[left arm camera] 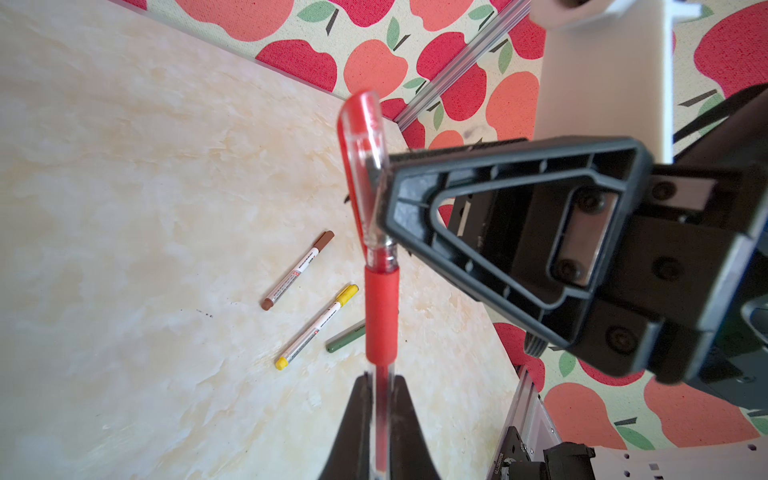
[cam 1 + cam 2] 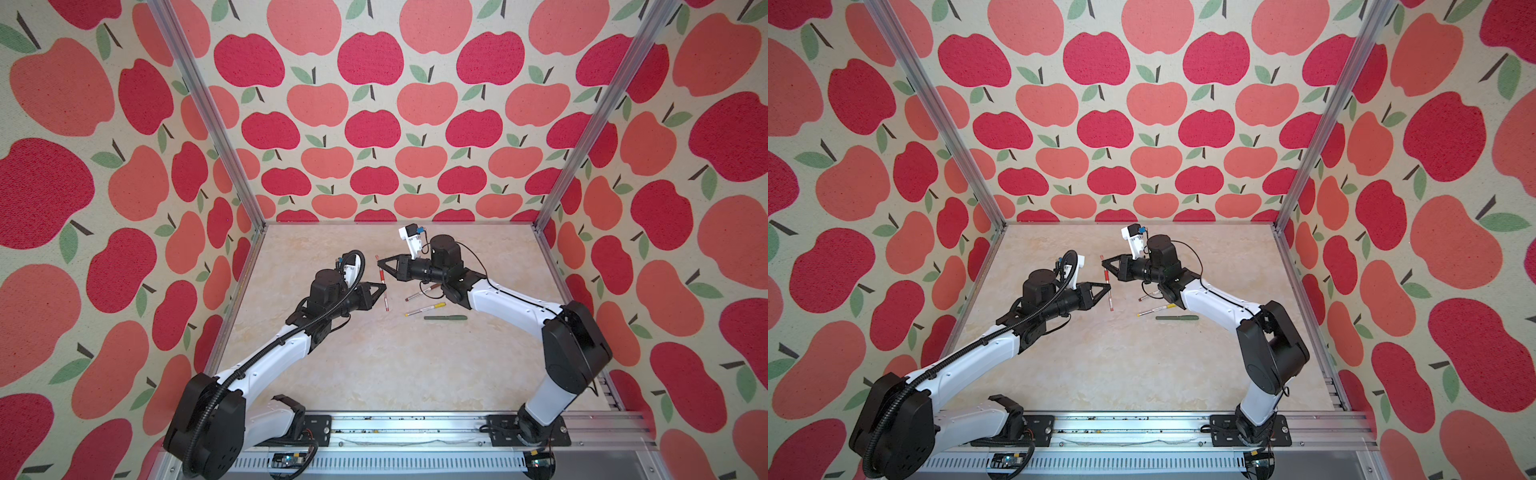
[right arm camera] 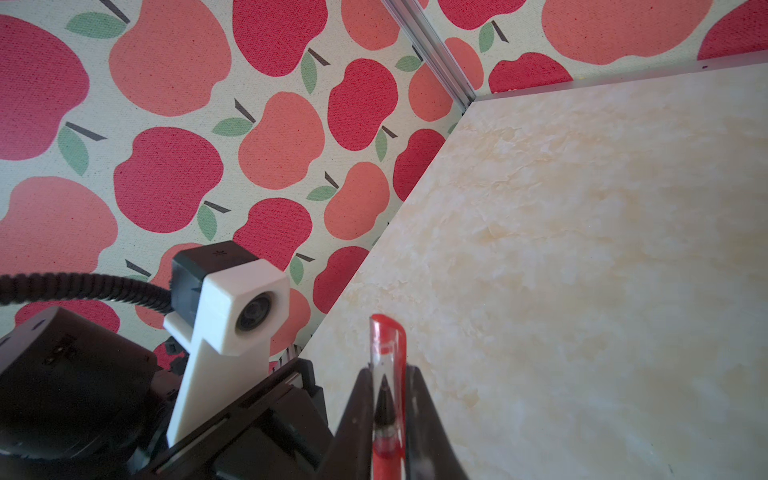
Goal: Insert the pens into the pen caps
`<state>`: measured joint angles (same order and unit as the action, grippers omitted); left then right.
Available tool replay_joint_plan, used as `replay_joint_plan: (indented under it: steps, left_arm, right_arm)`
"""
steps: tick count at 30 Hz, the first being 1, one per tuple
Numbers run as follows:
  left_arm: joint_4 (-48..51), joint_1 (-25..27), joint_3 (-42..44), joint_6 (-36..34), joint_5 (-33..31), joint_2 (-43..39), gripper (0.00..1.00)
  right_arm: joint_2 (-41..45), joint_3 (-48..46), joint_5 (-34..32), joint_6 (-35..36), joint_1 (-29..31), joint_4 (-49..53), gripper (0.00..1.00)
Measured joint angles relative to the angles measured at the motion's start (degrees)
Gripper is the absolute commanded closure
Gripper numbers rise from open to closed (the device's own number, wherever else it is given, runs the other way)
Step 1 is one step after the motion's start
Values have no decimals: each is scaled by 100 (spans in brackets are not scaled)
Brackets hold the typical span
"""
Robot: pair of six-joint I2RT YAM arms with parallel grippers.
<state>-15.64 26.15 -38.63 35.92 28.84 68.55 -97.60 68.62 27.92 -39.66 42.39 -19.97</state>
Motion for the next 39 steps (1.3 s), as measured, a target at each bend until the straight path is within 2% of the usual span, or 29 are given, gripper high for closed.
replay_joint_plan:
  steps: [5, 18, 32, 39]
  left_arm:
    - [63, -11, -68, -155, 11, 2, 100]
    - [778, -42, -603, -1193, 4, 0, 100]
    - [861, -48, -636, -1360, -13, -44, 100]
    - [970, -46, -708, -1386, -9, -46, 100]
  right_arm:
    - [0, 2, 17, -20, 0, -103, 86]
    - [0, 9, 313, -22, -13, -693, 81]
    - [-4, 11, 413, -17, -13, -804, 83]
    - [-17, -227, 413, -15, -20, -1346, 83]
